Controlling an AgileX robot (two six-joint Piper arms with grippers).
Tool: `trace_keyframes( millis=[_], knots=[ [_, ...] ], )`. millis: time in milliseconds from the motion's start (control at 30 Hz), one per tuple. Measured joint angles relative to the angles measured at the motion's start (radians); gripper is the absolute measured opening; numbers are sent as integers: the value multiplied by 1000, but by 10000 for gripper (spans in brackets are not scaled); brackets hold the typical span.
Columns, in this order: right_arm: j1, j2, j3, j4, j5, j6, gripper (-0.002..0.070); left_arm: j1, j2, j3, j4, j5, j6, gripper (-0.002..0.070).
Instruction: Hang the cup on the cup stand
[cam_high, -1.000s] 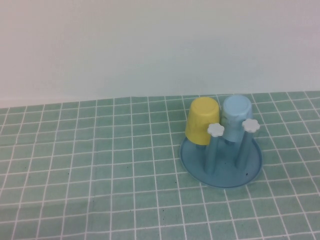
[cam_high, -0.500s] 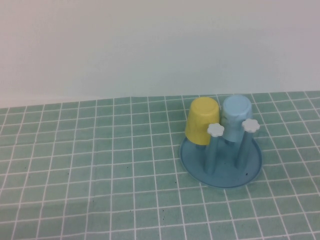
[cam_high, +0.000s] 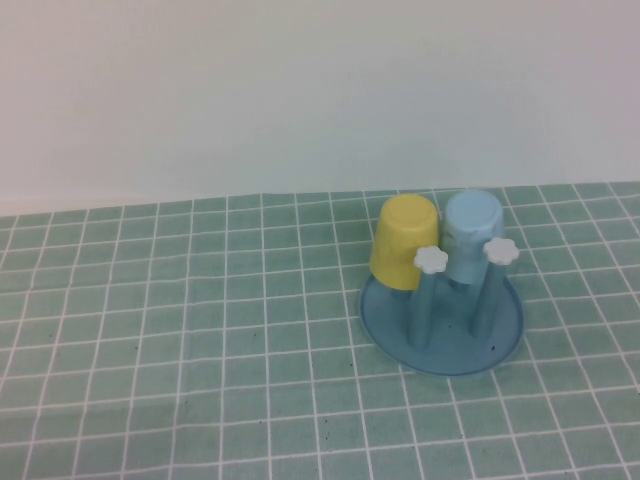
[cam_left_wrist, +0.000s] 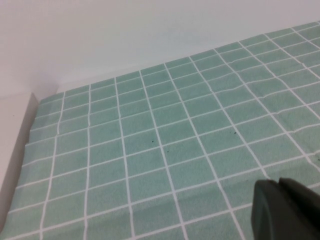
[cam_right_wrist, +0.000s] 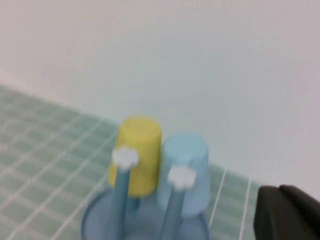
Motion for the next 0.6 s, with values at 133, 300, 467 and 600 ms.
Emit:
trace_keyframes(
  millis=[133,300,467,600],
  knots=[
    [-25,-164,0,0,0,2,-1,0,0,0,0,0,0,0],
    [-52,-327,36,0,-32,2,-1,0,0,0,3,0,0,0],
    [-55,-386,71,2,-91,2,-1,0,0,0,5,0,0,0],
    [-55,-388,74,4,-111,10,-1,0,0,0,5,0,0,0]
  ],
)
